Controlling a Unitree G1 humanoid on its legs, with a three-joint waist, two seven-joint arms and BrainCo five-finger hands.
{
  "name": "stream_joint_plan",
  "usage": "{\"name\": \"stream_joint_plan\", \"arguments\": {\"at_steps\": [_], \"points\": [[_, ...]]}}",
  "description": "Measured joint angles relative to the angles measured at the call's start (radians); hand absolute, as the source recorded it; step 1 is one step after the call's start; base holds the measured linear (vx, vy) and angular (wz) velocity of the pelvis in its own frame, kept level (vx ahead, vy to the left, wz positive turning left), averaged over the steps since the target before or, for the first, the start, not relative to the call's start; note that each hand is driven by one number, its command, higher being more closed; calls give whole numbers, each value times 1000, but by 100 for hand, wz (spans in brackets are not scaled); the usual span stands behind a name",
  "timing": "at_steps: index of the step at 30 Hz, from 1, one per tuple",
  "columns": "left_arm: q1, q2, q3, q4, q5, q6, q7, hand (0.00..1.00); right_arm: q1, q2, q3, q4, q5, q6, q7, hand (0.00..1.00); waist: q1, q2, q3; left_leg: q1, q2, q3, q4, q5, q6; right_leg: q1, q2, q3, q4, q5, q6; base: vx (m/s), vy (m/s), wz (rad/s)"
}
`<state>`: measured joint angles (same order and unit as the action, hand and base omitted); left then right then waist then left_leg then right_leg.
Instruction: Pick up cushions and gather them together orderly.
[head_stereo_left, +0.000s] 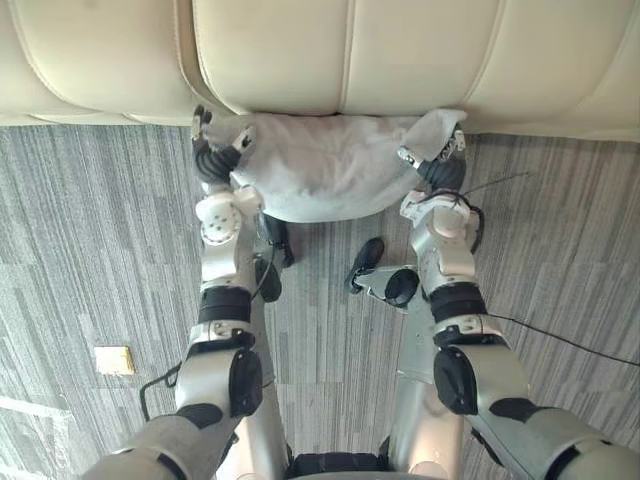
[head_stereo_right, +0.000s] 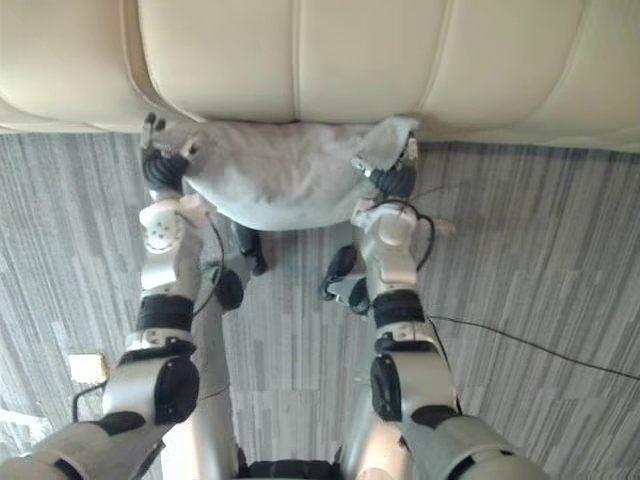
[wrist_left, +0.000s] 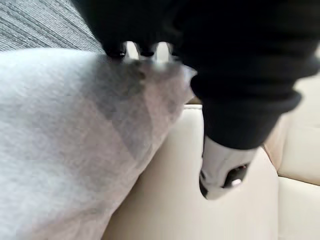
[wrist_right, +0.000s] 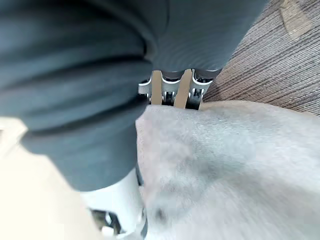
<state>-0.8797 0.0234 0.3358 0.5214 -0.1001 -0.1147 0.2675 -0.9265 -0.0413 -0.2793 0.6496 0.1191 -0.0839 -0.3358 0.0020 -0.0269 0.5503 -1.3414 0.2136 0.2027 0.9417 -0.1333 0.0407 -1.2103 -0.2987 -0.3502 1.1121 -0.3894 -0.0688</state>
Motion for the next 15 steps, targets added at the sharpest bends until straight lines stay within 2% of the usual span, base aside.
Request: {"name": "stream_joint_plan", "arguments": {"at_steps": [4,8,11,15], "points": [[-46,30,1,0,0,1,23,100,-77,-18,-71,16,14,3,-10,100,-2,1,4,-40,-3,0,-27,37,3,-49,1,-5,-9,13,-19,-59,-17,3],[-93,35,1,0,-17,7,42,100,-131,-30,-71,24,60,16,-32,100,-2,1,5,-48,-3,-1,-68,67,-1,-61,9,-15,-39,35,-21,-58,-6,-2],[-103,33,-4,-18,-41,12,56,100,-138,-30,-47,0,79,25,-46,100,-3,1,5,-45,1,-2,-89,80,-3,-61,23,-16,-61,49,-21,-71,13,-7],[-87,34,-35,-64,-51,14,57,100,-114,-37,51,-80,79,28,-59,100,-5,1,4,-9,5,3,-120,99,-3,-35,38,-14,-94,73,-24,-76,21,-8]]}}
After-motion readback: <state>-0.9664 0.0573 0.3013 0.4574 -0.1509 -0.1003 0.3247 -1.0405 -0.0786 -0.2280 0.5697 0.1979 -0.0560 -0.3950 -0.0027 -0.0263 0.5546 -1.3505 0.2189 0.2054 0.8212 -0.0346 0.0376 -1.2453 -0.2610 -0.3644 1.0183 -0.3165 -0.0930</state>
